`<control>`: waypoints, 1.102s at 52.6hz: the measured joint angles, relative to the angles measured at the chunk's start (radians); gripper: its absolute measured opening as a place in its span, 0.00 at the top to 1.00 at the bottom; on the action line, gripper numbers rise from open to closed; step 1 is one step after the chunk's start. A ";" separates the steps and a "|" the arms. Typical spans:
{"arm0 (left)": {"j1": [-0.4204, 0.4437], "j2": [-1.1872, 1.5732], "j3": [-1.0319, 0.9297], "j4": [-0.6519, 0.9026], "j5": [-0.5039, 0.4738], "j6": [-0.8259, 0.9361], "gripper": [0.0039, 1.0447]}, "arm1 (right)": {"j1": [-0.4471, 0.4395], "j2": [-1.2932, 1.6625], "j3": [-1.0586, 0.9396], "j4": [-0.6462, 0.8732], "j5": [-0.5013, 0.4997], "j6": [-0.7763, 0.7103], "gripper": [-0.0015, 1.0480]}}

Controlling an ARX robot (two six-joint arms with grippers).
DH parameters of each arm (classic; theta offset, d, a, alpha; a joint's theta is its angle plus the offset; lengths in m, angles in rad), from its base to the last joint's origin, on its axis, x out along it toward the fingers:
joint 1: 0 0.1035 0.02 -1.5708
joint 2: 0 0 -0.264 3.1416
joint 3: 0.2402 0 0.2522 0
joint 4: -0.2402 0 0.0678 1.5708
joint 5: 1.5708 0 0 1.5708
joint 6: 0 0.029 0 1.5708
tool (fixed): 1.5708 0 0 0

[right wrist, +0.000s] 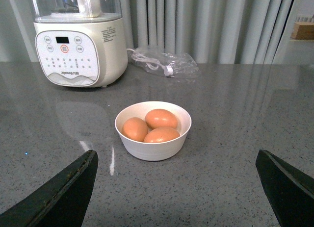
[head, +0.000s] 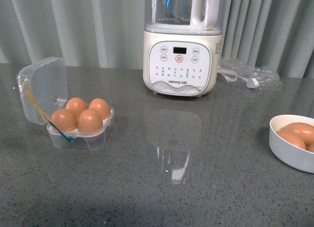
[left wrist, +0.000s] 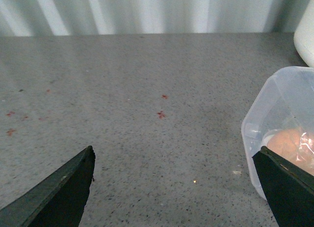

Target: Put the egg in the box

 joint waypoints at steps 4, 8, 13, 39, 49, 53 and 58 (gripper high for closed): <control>-0.007 0.056 0.056 -0.031 0.013 0.005 0.06 | 0.000 0.000 0.000 0.000 0.000 0.000 0.07; -0.021 0.100 0.100 -0.039 0.010 0.013 0.06 | 0.000 0.000 0.000 0.000 0.000 0.000 0.07; -0.032 0.139 0.141 -0.044 -0.002 0.018 0.06 | 0.000 0.000 0.000 0.000 0.000 0.000 0.07; -0.143 0.275 0.223 -0.048 -0.054 0.032 0.06 | 0.000 0.000 0.000 0.000 0.000 0.000 0.07; -0.213 0.275 0.222 -0.048 -0.084 0.043 0.06 | 0.000 0.000 0.000 0.000 0.000 0.000 0.07; -0.241 0.267 0.217 -0.048 -0.086 0.043 0.06 | 0.000 0.000 0.000 0.000 0.000 0.000 0.07; -0.282 0.247 0.200 -0.046 -0.099 0.056 0.06 | 0.000 0.000 0.000 0.000 0.000 0.000 0.07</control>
